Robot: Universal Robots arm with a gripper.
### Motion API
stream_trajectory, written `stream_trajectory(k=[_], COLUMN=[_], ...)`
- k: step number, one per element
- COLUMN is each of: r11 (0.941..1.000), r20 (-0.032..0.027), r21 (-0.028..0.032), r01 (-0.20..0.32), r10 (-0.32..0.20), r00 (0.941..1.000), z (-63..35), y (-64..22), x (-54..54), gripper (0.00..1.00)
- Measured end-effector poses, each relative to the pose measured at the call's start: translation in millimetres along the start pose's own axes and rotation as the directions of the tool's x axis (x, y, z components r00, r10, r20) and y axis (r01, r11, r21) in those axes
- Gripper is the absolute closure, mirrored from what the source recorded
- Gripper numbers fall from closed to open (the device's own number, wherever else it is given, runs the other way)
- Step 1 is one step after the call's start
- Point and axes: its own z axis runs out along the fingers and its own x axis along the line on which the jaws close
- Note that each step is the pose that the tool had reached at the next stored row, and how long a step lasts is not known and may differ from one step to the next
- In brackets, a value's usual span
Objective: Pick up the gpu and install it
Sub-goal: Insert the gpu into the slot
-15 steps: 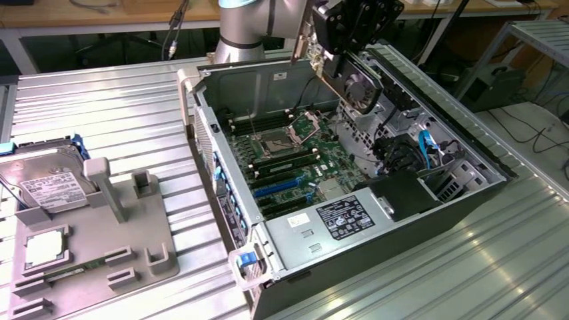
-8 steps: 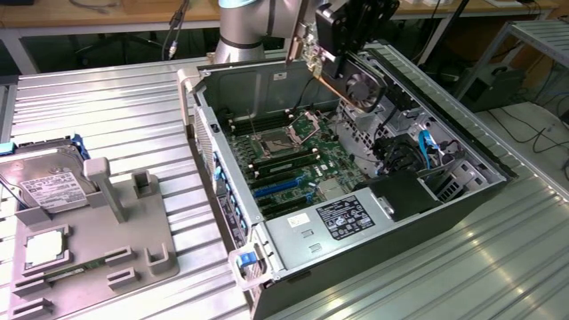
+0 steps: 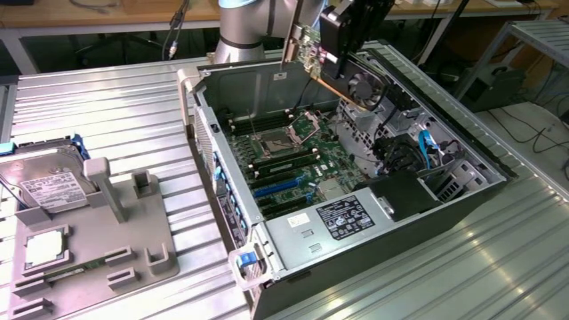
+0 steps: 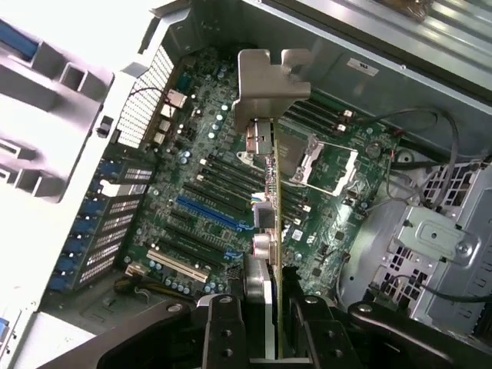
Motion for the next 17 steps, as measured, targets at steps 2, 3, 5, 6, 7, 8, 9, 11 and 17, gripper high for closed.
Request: stream_trajectory(k=[2,3,5,6,7,8,9,11,17], r11=[0.9997,0.9992,0.9977,0.9966,0.9954,0.9939,0.9924,0.9888,0.9716], r20=[-0.0014,-0.0022,-0.0038,-0.0046,-0.0054,-0.0063,-0.0071,-0.0083,-0.0131], r21=[0.0000,0.0000,-0.0001,-0.0001,-0.0001,-0.0001,-0.0001,-0.0004,-0.0011], r01=[0.026,0.039,0.067,0.082,0.096,0.110,0.123,0.149,0.237], r10=[-0.026,-0.039,-0.067,-0.082,-0.096,-0.110,-0.123,-0.149,-0.237], r00=[0.9997,0.9992,0.9977,0.9966,0.9954,0.9939,0.9923,0.9887,0.9715], z=[0.0,0.0,0.0,0.0,0.0,0.0,-0.1,0.1,0.2], y=[0.0,0.0,-0.1,-0.1,-0.1,-0.2,-0.2,-0.2,-0.6], x=[0.0,0.0,0.0,0.0,0.0,0.1,0.1,0.1,0.3], gripper=[0.70,0.70,0.70,0.70,0.70,0.70,0.70,0.70,0.70])
